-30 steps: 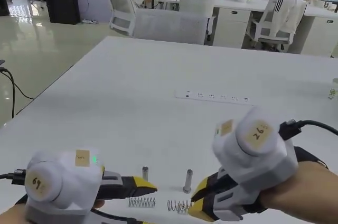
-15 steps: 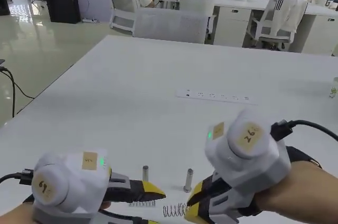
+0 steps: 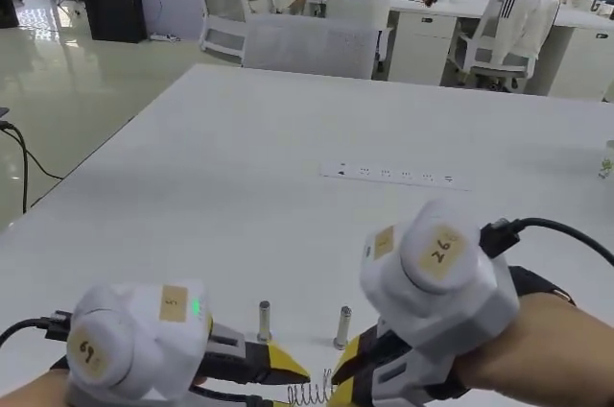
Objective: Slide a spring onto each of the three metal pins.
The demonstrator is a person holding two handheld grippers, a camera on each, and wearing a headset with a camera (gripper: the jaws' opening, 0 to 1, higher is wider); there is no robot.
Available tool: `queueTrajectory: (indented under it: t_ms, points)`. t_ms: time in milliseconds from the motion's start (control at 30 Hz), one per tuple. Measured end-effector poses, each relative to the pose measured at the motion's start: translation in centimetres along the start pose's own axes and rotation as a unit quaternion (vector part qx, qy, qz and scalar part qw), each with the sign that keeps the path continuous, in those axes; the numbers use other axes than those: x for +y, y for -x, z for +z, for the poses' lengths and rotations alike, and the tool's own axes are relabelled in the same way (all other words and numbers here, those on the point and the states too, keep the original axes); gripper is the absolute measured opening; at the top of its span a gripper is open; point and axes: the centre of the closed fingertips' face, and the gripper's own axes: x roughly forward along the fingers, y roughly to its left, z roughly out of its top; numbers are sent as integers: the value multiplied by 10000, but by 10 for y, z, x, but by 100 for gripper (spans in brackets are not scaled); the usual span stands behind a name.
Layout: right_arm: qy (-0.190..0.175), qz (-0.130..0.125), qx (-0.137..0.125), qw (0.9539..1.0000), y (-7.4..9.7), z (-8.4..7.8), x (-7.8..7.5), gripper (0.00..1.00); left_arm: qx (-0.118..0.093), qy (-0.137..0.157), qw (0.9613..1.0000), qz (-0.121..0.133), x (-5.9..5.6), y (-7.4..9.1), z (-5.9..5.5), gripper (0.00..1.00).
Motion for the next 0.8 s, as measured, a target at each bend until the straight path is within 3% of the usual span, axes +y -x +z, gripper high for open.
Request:
queueTrajectory:
  t_ms: [133,800]
  points:
    - [5,35,20,10000,-1,0,2,8,-2,-39,10000,-14,-1,0,1,5]
    - [22,27,45,10000,1,1,3,8,38,-115,9999,-56,-3,0,1,3]
